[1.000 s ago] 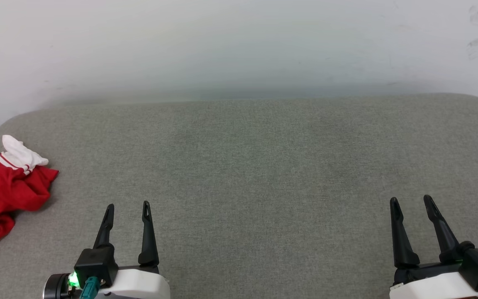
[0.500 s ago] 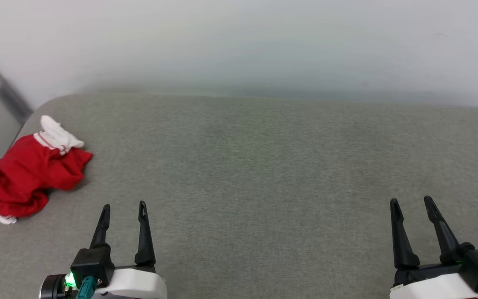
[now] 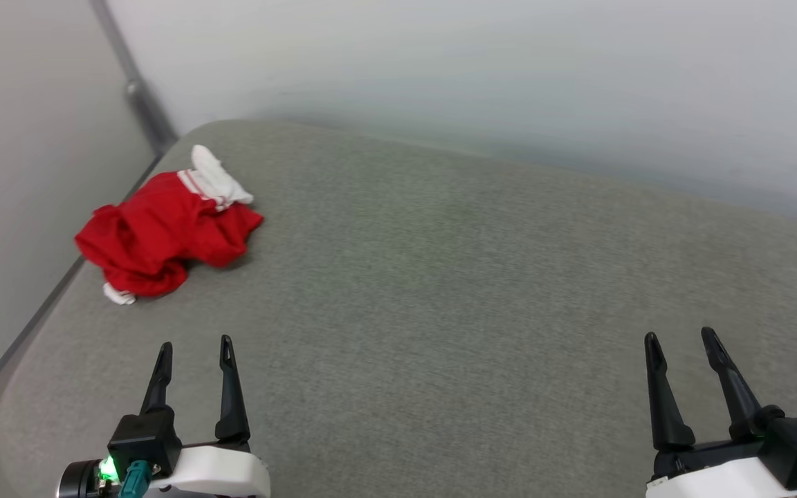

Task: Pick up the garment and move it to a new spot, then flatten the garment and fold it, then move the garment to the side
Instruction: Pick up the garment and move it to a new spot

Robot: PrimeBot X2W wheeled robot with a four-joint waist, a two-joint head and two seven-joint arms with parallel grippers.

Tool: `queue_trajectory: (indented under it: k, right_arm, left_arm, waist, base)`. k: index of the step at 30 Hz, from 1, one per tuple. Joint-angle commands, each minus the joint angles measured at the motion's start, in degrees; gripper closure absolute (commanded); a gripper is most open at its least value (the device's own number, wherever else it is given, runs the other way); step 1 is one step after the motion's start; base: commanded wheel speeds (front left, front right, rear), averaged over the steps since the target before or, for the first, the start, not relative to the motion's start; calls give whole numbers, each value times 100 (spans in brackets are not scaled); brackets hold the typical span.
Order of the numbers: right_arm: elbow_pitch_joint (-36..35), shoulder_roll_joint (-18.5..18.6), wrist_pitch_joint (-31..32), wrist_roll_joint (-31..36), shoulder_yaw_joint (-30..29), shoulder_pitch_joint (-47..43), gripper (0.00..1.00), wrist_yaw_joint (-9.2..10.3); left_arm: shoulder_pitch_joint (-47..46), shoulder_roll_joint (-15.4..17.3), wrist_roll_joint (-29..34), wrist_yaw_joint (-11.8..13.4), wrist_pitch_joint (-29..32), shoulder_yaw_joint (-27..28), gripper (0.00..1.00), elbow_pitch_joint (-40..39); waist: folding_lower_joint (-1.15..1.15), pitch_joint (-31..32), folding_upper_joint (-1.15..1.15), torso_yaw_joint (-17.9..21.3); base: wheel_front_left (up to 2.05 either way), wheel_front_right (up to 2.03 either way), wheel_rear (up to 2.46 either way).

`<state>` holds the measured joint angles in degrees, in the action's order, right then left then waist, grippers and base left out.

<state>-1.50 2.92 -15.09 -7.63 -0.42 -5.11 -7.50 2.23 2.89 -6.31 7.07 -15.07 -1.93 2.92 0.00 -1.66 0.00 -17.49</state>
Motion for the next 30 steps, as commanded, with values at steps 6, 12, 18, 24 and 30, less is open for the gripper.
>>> queue_trajectory:
  k: [6, 12, 18, 24, 30]
  right_arm:
    - [-18, -7, -12, 56, 38, -52, 0, 2]
    - [-11, -7, -12, 81, 46, -87, 0, 2]
    - [-23, -7, -12, 129, 65, -45, 0, 2]
    - [-29, -7, -12, 194, 99, 29, 0, 2]
    - [-111, -7, -13, 406, 82, 219, 0, 2]
  left_arm:
    - [42, -2, -58, 49, -16, 72, 0, -6]
    - [58, -4, -38, 78, -16, 130, 0, 8]
    - [72, -4, -83, 107, -16, 205, 0, -2]
    - [-203, -2, -101, -10, -16, 389, 0, 62]
    - [-1112, 166, -103, -415, -16, 996, 0, 212]
  waist:
    - [0, -6, 0, -718]
    - [0, -14, 0, -1030]
    - [0, -83, 0, -1227]
    - [0, -182, 0, -1104]
    - [0, -571, 0, -796]
  base:
    - [0, 0, 0]
    - [0, 0, 0]
    - [0, 0, 0]
    - [0, 0, 0]
    - [0, 0, 0]
